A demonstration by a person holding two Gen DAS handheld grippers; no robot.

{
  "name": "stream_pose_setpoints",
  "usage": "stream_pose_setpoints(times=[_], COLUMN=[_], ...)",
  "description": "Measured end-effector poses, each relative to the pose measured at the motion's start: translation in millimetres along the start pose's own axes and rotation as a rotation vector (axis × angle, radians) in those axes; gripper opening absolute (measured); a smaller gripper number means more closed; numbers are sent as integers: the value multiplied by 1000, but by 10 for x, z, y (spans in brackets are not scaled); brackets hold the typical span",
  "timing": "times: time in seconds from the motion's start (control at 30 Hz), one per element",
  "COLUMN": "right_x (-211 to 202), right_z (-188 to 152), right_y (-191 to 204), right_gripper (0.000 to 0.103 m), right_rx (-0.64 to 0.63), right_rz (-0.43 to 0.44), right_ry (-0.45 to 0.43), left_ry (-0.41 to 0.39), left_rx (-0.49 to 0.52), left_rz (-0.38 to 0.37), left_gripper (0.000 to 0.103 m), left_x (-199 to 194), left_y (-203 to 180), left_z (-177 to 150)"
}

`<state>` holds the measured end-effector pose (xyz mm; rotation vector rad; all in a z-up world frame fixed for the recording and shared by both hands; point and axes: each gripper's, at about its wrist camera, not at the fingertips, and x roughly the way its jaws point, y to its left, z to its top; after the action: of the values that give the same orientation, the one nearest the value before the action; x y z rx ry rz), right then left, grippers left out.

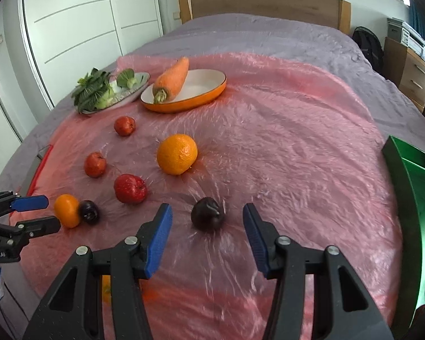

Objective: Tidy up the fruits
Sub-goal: 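Move both open tools back over the remaining fruit, then grasp a small orange with the left tool while the right tool grasps a dark plum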

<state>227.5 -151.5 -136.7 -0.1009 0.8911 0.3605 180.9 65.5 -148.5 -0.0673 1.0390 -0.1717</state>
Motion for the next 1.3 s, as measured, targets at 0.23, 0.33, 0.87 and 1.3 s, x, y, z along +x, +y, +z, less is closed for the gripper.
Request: stream_pose_setpoints(times=[0.23, 0.33, 0.87, 1.3], right_x=[205, 227, 65, -463], right_z=[-21, -31, 13, -42], right_y=[-38, -71, -183, -412], right_gripper=[68, 53, 39, 39], right_rx=[13, 25, 77, 96], right_rz=[2, 8, 77, 38], right_ry=[45, 47, 7, -61], left_ry=[34, 38, 8, -51], left_rx=[26, 30, -27, -4], left_rz=[-12, -17, -73, -80], left_gripper=[50, 42, 36, 36], left_x=[232, 264, 97, -313], left_y=[-37, -32, 86, -160], left_z=[54, 57, 26, 92])
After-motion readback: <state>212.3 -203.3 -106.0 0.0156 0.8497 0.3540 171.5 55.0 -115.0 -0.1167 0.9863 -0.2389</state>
